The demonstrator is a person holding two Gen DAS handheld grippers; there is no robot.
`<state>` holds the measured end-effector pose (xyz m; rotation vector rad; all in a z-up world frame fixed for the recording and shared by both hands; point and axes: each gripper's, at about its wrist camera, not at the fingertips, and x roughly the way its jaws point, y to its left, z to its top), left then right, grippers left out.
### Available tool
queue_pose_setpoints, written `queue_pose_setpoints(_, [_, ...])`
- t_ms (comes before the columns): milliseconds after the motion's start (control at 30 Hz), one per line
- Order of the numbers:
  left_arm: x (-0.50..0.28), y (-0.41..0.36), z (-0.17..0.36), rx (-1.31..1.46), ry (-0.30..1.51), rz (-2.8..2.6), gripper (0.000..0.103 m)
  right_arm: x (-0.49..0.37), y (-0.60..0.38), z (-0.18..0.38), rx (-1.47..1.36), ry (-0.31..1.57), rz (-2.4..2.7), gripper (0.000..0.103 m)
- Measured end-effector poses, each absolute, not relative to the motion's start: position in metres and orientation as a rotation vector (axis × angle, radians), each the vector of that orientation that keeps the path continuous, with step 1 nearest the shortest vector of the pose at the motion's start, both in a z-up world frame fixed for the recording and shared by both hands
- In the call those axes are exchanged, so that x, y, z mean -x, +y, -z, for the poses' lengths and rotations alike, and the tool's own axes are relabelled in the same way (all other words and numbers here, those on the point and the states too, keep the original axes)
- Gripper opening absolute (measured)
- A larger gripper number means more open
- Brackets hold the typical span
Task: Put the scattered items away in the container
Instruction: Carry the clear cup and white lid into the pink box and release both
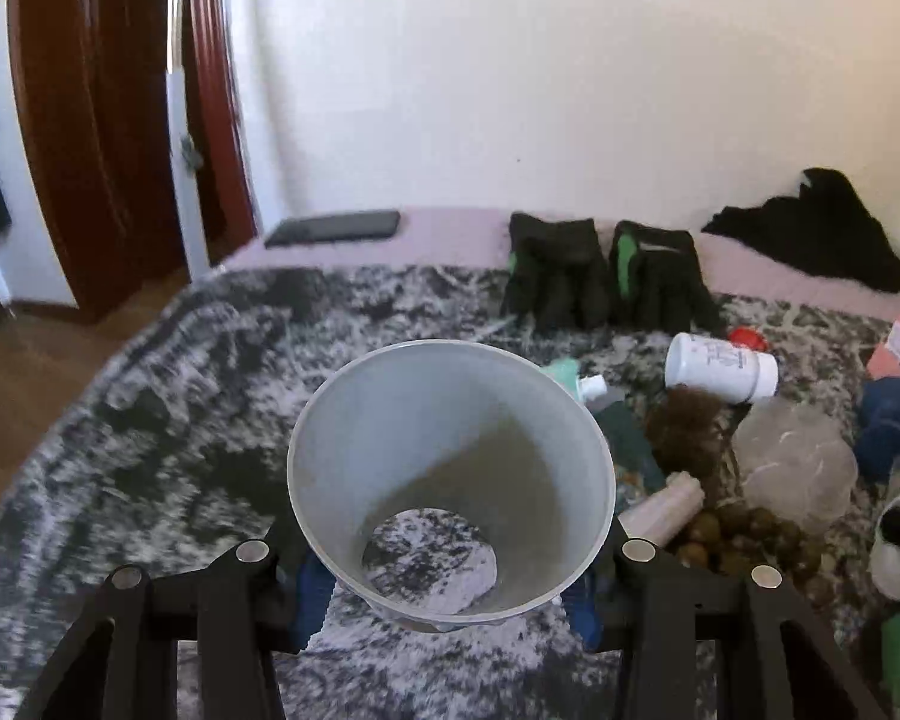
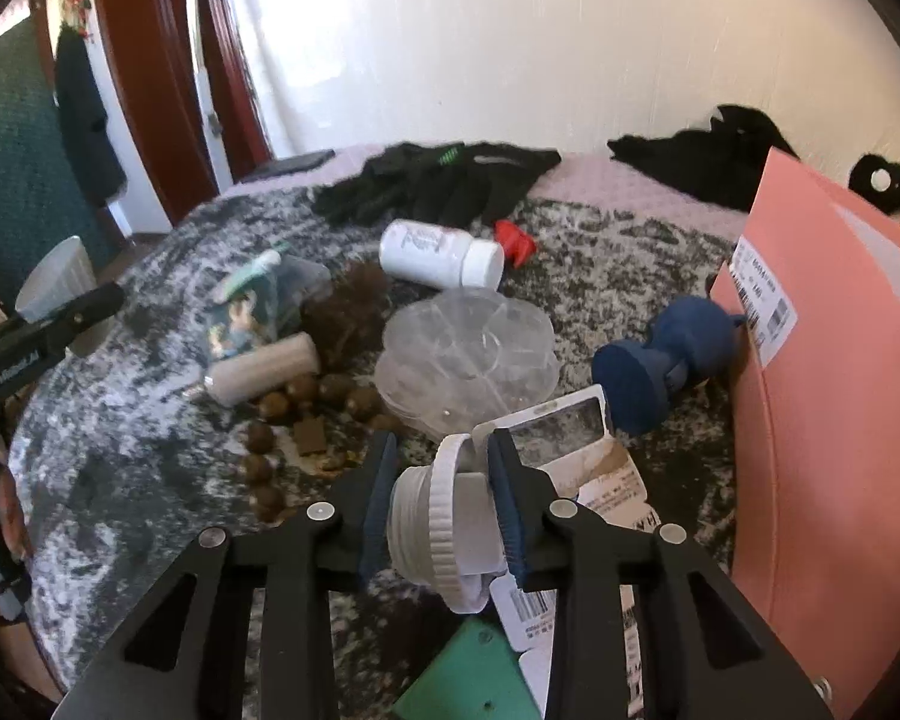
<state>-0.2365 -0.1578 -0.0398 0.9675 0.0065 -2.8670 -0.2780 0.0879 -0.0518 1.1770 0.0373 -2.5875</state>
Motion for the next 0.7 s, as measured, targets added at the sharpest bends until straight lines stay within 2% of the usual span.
queue_pose_setpoints(167, [0.216,-0.152,0.015,-0.919,0.011,2.894,0.052,0.249,0.084,0.016,-1.062,0.039,2.596,0.032])
queue_pose_setpoints(233, [0.204,-0.153,-0.004,-0.872,0.058,2.923,0.052,0.236,0.084,-0.002,-1.004,0.032,2.601,0.027])
queue_pose_setpoints(400, [0.17,-0.157,-0.059,-0.71,0.174,3.007,0.052,0.193,0.093,-0.052,-0.826,-0.02,2.618,0.027])
queue_pose_setpoints(567, [0.147,-0.159,-0.086,-0.645,0.276,3.05,0.052,0.168,0.111,-0.081,-0.729,-0.087,2.612,0.027])
queue_pose_setpoints(700, [0.134,-0.135,-0.102,-0.599,0.224,3.111,0.052,0.164,0.134,-0.095,-0.704,-0.18,2.611,0.027])
